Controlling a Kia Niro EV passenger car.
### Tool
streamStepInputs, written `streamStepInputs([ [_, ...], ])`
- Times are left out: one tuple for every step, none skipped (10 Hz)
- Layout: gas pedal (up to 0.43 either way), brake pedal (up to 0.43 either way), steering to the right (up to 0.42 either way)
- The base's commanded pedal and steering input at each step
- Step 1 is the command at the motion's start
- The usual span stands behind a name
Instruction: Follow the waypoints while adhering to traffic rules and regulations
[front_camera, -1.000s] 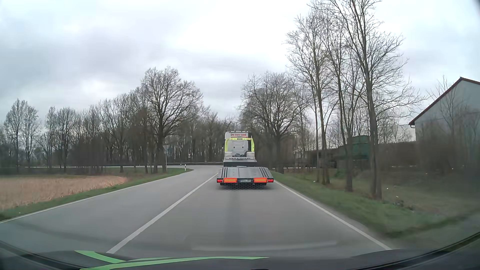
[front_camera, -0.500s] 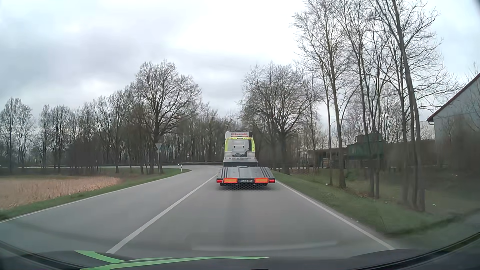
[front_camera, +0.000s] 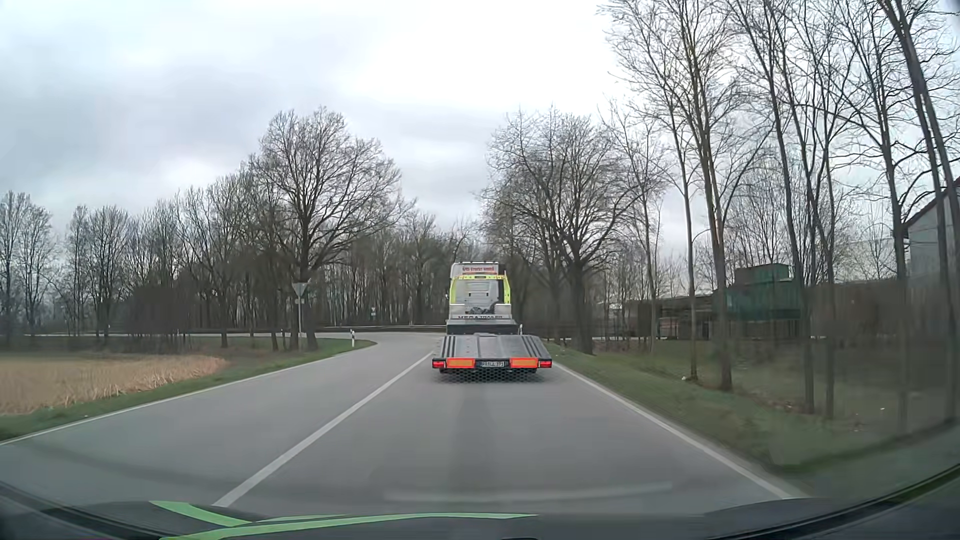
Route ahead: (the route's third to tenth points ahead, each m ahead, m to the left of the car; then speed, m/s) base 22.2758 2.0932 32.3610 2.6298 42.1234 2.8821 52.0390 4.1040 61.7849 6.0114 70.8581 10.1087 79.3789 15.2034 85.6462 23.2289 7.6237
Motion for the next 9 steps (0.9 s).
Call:
streamStepInputs([
  [0.000, 0.000, -0.003],
  [0.000, 0.000, 0.000],
  [0.000, 0.000, 0.002],
  [0.000, 0.000, 0.002],
  [0.000, 0.000, 0.002],
  [0.000, 0.000, 0.003],
  [0.000, 0.000, 0.002],
  [0.000, 0.000, 0.003],
  [0.000, 0.000, 0.002],
])
